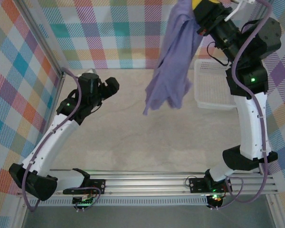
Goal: Fold and stack the t-shirts
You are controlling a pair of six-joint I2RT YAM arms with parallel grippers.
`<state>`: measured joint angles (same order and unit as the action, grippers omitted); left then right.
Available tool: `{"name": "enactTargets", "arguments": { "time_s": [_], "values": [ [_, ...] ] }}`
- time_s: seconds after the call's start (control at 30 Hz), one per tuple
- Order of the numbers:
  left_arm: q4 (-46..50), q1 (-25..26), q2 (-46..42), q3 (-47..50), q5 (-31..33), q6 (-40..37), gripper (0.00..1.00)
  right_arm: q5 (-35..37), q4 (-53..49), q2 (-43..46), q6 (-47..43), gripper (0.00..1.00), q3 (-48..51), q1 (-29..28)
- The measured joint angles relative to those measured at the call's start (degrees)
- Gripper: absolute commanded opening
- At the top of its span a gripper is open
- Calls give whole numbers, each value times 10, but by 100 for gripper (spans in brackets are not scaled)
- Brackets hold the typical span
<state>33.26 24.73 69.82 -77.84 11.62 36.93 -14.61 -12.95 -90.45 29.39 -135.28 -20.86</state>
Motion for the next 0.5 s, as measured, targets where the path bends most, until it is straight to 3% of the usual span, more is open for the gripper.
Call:
{"name": "enactTargets", "arguments": {
  "time_s": [0.1, 0.27, 0.5],
  "values": [
    [26, 0, -18, 0, 33, -1, 87, -8, 1, 0, 6, 0, 70, -24],
    [63, 0, -33, 0, 58, -2, 83, 31, 4, 14, 42, 0, 336, -33],
    [57, 2, -22, 87, -17, 2, 77, 160, -113, 114, 133, 0, 743, 17]
  ]
}}
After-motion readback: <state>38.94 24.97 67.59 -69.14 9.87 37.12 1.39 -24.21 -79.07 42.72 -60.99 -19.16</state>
